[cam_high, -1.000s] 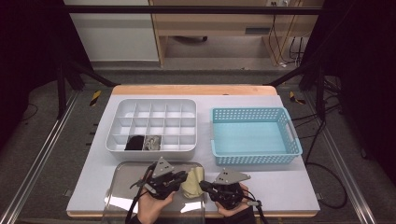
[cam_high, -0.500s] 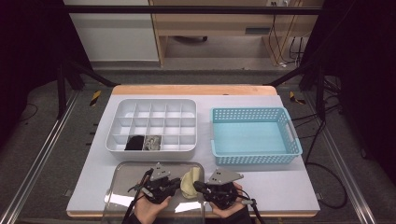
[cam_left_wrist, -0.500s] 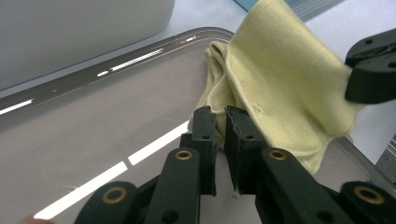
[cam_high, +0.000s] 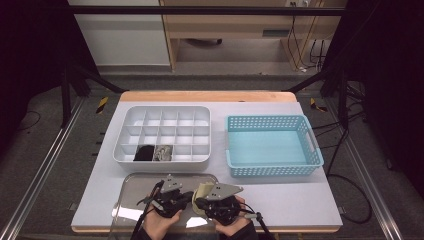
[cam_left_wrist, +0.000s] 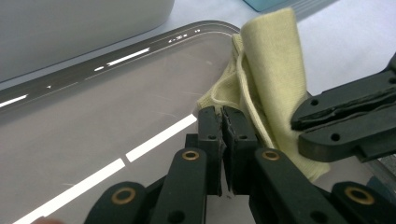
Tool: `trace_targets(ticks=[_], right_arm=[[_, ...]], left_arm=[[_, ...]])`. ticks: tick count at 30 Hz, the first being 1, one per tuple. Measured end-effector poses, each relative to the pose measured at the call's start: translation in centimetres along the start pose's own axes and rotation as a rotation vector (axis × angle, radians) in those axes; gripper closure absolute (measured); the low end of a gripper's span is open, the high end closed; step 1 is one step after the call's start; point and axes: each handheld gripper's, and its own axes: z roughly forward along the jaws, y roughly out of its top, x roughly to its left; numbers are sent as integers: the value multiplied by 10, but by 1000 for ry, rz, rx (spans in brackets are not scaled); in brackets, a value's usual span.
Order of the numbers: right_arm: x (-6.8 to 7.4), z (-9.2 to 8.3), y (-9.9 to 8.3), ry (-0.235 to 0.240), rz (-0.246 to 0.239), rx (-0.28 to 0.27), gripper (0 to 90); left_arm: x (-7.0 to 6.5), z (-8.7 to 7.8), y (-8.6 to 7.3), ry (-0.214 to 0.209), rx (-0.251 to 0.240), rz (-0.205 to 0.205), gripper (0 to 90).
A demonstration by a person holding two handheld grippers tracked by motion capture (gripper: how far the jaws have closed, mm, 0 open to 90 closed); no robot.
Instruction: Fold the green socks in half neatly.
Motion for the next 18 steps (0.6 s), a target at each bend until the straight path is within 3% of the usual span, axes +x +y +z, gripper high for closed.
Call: trace_targets(ticks=[4, 10, 14, 18], right_arm=[[1, 4, -1, 3, -2, 10, 854], [3, 8, 0, 3, -2, 18, 850], [3, 9, 1, -1, -1, 20, 850], [3, 9, 1, 1, 2, 19, 850]], left_arm=[[8, -15, 7, 2, -47, -26, 853], [4, -35, 23, -16, -134, 10, 848], [-5, -30, 32, -19, -136, 59, 795], [-12, -14, 35, 24, -105, 112, 670]])
